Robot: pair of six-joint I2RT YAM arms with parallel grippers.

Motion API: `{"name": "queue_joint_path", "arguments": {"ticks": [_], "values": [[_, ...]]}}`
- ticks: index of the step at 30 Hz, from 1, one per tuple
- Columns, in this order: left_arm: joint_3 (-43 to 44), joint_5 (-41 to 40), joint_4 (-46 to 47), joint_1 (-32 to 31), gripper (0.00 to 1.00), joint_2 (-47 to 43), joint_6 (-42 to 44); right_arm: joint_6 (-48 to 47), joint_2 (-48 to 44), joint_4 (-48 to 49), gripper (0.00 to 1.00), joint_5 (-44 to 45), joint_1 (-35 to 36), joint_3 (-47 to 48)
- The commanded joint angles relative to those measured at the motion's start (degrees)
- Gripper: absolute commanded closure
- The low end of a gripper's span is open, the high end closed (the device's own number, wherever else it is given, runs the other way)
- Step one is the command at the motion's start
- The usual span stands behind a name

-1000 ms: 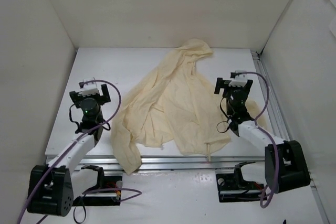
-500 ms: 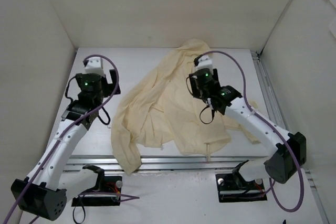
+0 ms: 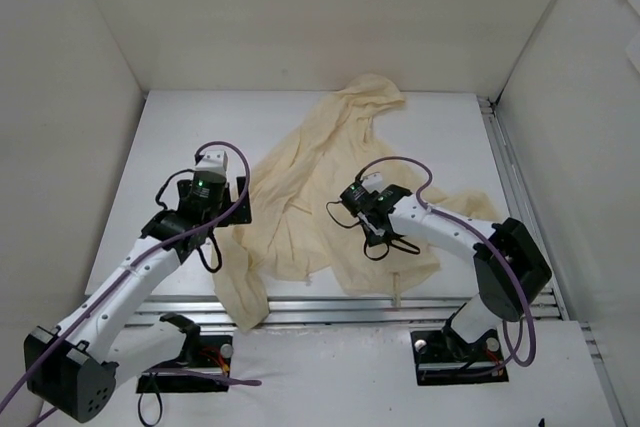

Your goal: Zip up the jacket

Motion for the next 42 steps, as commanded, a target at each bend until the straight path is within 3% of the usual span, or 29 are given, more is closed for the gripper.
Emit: {"name": "queue_joint_path", "arguments": {"ticks": [1,8,12,15,16,18,22,24,27,28,31,36,42], "values": [[0.9,0.3,1.3,-1.1,0.03,-2.4,-1.5,3.6,0.9,-0.7,0.56,-1.2,-0.2,-0.2],[0.3,1.6,1.4,-1.1,0.03,-2.3,-1.3,4.0,3.9,1.3,0.58,-3.4,-0.4,-1.3],[0.2,1.9,1.4,-1.6,0.04,-2.2,-1.5,4.0,5.8,2.8,0.66,-3.5,-1.1,-1.8],[0.3,2.0,1.5,-1.6,0.03,-2.4,-1.2,4.0,6.5,3.8,0.82,-2.7,-2.0,-1.5],[0.3,2.0,1.5,-1.6,0.03,-2.3,-1.1,3.8,6.2,4.3,0.92,-2.1,-2.4,-1.4],[0.3,2.0,1.4,-1.6,0.04,-2.4,-1.1,2.9,6.1,4.5,1.0,-1.7,-2.8,-0.6],[0.3,2.0,1.5,-1.6,0.04,-2.6,-1.0,-0.8,4.4,5.1,1.0,-2.5,-3.7,3.1],[0.4,2.0,1.5,-1.6,0.03,-2.7,-0.8,-5.0,1.8,6.5,1.0,-7.9,-3.7,6.1],[0.7,2.1,1.5,-1.6,0.03,-2.4,-0.6,-10.6,-2.7,9.6,1.0,-21.4,-4.6,9.5],[0.6,2.6,1.7,-1.6,0.03,-2.4,-0.5,-11.9,-3.9,11.5,1.0,-31.3,-5.4,9.8],[0.3,3.9,2.2,-1.6,0.03,-2.1,-0.6,-14.5,-7.8,16.7,1.0,-42.7,-11.0,5.5],[-0.1,6.4,3.2,-1.6,0.03,-1.8,-0.9,-14.0,-6.5,17.9,1.0,-44.1,-20.9,-3.3],[-1.0,8.5,4.1,-1.6,0.03,-2.2,-1.5,-12.9,-3.8,19.2,1.0,-41.5,-23.6,-5.3]]}}
